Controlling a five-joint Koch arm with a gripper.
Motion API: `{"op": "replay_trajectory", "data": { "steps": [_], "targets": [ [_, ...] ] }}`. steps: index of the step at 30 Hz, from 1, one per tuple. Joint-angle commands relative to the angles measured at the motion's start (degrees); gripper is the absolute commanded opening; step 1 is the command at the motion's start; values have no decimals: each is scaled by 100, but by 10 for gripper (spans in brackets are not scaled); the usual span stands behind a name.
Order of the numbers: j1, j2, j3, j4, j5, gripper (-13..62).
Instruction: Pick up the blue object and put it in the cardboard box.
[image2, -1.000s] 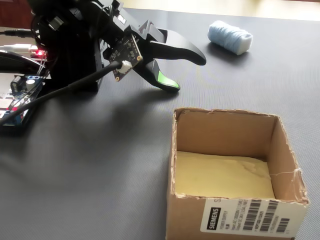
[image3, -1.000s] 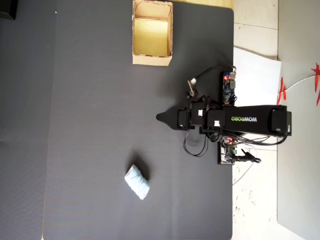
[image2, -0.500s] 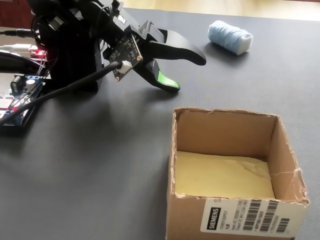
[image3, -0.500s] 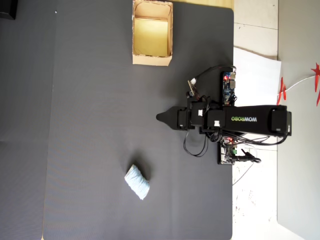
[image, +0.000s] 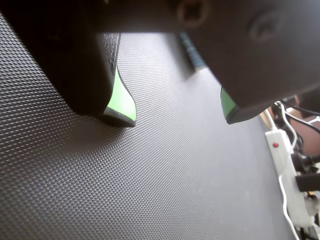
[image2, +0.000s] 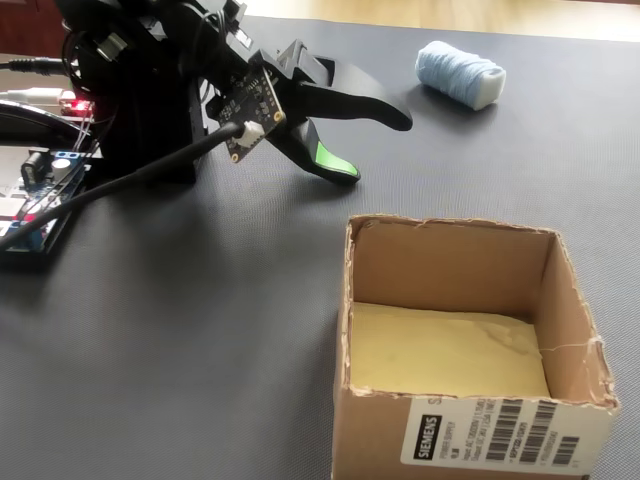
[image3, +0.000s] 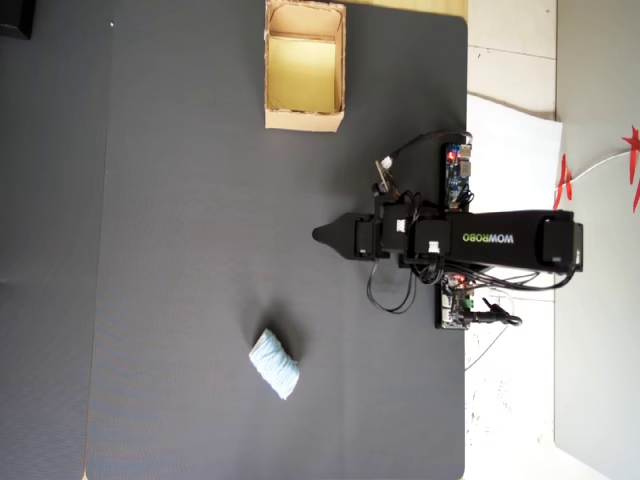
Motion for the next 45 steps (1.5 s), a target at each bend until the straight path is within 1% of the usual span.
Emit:
{"op": "replay_trajectory", "data": {
  "steps": [1,17,25,28,32,38,45],
  "targets": [
    [-18,501,229,606,88,343],
    [-79,501,229,633,26,341],
    [-1169,510,229,202,-105,339],
    [-1969,510,229,-79,-79,338],
    [-2628,510,211,-123,-70,338],
    [-3252,510,211,-132,-97,339],
    [-3322,501,0,-132,-44,338]
  ]
}}
